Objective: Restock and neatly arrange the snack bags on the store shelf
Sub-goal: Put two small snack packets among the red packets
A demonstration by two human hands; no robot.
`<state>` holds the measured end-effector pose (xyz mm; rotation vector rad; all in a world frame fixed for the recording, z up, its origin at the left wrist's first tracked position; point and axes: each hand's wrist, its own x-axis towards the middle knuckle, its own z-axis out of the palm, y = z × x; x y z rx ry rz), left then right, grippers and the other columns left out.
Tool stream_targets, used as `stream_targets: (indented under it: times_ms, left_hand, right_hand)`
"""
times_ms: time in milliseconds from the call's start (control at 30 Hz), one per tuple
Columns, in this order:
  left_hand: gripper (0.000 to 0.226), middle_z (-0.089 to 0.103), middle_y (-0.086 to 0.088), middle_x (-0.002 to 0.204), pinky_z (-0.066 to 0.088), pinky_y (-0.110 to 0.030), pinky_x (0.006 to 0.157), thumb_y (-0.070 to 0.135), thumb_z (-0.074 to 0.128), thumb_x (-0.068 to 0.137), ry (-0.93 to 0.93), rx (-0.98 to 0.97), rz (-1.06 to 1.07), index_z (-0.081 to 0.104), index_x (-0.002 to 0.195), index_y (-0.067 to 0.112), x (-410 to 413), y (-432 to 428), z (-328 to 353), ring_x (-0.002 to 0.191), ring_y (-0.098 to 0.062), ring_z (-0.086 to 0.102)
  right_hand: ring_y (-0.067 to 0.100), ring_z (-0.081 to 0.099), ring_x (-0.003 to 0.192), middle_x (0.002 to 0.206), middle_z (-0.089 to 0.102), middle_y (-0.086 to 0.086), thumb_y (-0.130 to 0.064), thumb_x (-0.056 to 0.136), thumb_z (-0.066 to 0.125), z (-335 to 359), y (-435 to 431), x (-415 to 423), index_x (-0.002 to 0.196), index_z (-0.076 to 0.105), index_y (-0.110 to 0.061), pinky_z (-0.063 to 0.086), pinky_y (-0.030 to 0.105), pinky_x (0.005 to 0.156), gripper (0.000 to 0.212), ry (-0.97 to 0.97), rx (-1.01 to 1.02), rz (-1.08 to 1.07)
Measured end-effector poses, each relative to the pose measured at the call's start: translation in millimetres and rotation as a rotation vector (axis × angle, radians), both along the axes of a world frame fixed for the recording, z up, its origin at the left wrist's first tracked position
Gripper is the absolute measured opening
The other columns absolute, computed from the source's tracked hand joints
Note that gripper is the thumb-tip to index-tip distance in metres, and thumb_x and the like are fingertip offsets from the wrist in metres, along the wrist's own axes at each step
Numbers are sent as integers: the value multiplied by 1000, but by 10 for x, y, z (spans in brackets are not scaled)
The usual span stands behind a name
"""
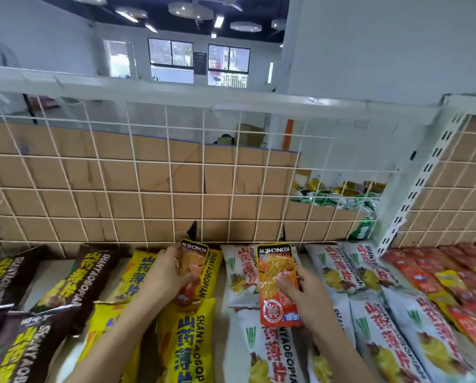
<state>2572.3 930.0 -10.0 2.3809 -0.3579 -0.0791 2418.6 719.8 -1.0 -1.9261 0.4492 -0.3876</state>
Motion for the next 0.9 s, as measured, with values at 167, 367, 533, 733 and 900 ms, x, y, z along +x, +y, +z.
stream_targets:
  times_ms: [167,367,533,733,900]
  left_hand:
    - [57,61,-9,112,38,-26,72,11,74,77,-30,-194,41,47,127,7,-73,12,56,90,-19,53]
    - [50,56,-14,107,42,-21,64,2,67,81,-49,-523,91,48,127,4,-227,103,278,81,-14,52]
    - [39,62,-1,92,50,-17,53,7,65,83,32,-602,-66,50,118,19,-457,204,366,84,-17,61]
    - [49,60,-8,112,49,-35,74,14,67,82,175,-544,-259,47,127,19,-867,315,281,109,-26,56]
    - [64,47,-2,117,39,-35,86,17,67,81,198,-494,-363,38,138,19,-1218,346,191,115,-14,41]
  right_hand:
    - [21,68,79,86,70,3,-32,86,61,21,4,-197,90,60,-21,54,49,79,12,-29,63,-64]
    - [22,65,95,103,68,-1,-79,61,55,31,135,-520,109,59,-23,51,48,88,74,-57,118,-159]
    - [22,52,68,79,57,21,-70,67,49,102,248,-882,89,55,-4,43,34,68,69,-37,27,-287]
    - [38,61,77,82,64,18,-73,65,58,44,461,-1405,80,56,-19,50,53,77,57,-54,74,-441]
    - [41,61,75,81,62,25,-67,71,59,6,587,-1838,86,56,-5,50,45,68,63,-40,89,-534]
